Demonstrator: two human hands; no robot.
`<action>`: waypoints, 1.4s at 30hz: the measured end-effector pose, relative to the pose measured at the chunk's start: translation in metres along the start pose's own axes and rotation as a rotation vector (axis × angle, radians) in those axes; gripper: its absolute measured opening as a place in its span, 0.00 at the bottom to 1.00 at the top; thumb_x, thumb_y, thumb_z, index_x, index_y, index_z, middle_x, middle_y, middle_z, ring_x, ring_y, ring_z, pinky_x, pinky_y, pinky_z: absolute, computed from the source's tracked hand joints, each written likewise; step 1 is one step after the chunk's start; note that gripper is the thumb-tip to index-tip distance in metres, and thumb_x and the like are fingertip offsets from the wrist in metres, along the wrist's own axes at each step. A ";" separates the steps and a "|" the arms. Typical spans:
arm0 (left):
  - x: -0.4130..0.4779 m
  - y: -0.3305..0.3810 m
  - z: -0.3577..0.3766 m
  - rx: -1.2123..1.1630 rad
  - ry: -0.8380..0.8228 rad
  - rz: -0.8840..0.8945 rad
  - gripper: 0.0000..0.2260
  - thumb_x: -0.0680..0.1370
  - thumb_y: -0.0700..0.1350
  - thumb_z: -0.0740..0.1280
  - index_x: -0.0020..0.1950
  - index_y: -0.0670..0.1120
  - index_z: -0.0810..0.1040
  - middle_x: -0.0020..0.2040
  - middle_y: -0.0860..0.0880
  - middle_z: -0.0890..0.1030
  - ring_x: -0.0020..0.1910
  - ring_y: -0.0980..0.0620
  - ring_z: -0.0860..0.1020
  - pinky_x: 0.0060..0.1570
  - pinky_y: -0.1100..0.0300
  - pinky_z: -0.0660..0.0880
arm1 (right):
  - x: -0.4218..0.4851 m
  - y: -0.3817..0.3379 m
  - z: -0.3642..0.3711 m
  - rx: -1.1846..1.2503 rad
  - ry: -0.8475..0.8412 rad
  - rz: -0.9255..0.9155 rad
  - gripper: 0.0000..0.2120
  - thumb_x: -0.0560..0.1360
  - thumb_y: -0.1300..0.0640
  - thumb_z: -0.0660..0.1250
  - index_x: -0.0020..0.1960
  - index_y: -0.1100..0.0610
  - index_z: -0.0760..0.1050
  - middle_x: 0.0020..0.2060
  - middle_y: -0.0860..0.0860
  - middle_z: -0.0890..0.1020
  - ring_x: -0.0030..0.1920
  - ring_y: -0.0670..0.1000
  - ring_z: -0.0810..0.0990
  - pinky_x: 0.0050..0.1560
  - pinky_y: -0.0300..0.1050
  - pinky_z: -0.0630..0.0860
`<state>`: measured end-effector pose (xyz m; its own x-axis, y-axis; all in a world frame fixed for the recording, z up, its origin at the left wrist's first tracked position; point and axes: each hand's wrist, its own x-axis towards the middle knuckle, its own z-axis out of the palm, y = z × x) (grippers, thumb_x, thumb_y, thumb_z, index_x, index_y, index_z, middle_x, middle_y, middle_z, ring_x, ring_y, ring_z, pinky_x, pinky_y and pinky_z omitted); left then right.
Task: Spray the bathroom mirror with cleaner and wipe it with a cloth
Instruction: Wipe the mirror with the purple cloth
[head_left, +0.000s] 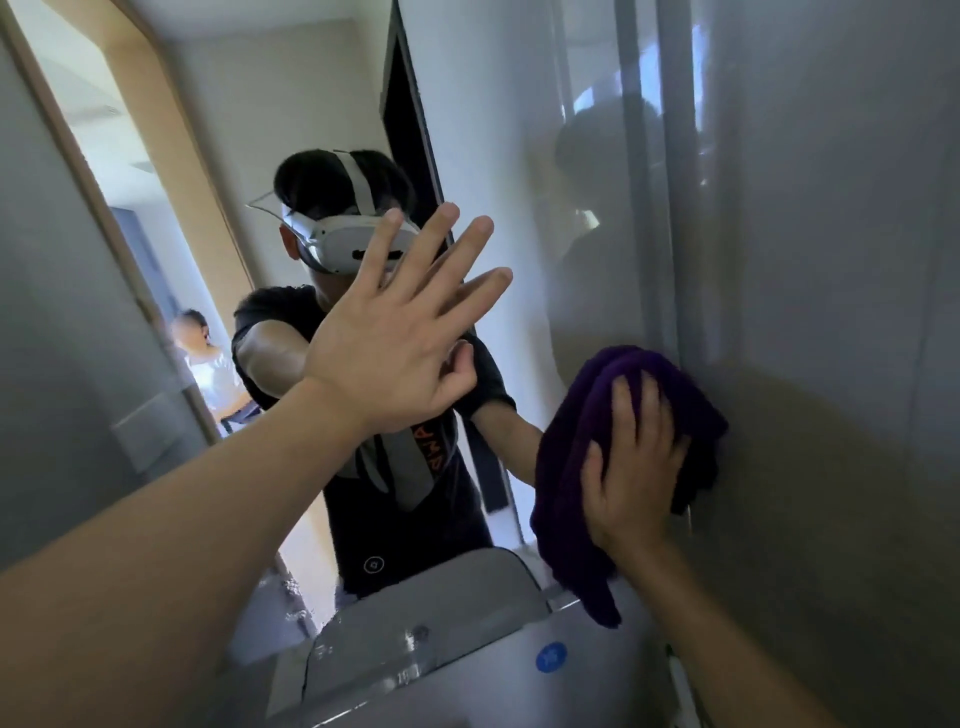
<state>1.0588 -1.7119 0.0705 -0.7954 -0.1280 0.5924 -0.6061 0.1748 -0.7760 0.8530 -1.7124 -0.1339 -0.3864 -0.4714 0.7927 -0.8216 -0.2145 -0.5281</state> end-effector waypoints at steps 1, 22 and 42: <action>0.000 0.000 0.000 -0.001 -0.005 -0.003 0.28 0.79 0.53 0.57 0.80 0.47 0.65 0.83 0.40 0.56 0.82 0.36 0.53 0.77 0.32 0.50 | -0.010 -0.008 0.005 0.026 0.005 0.066 0.32 0.77 0.50 0.54 0.80 0.55 0.56 0.78 0.61 0.62 0.74 0.64 0.62 0.69 0.76 0.60; -0.003 0.000 0.006 -0.019 -0.004 -0.022 0.27 0.82 0.54 0.55 0.81 0.49 0.63 0.83 0.41 0.56 0.82 0.38 0.53 0.78 0.34 0.49 | -0.172 -0.115 0.059 0.030 -0.503 -0.607 0.37 0.72 0.43 0.63 0.79 0.42 0.58 0.74 0.44 0.64 0.47 0.48 0.84 0.58 0.71 0.77; -0.002 -0.001 0.000 -0.055 -0.019 -0.040 0.28 0.79 0.55 0.57 0.79 0.48 0.67 0.82 0.42 0.59 0.82 0.39 0.55 0.79 0.36 0.49 | -0.074 0.032 -0.005 -0.091 -0.341 -0.187 0.31 0.70 0.49 0.58 0.71 0.58 0.66 0.68 0.63 0.71 0.57 0.68 0.77 0.53 0.68 0.76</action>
<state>1.0608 -1.7115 0.0706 -0.7707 -0.1543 0.6182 -0.6367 0.2223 -0.7383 0.8530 -1.6799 -0.2081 -0.0781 -0.6919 0.7178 -0.9043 -0.2539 -0.3432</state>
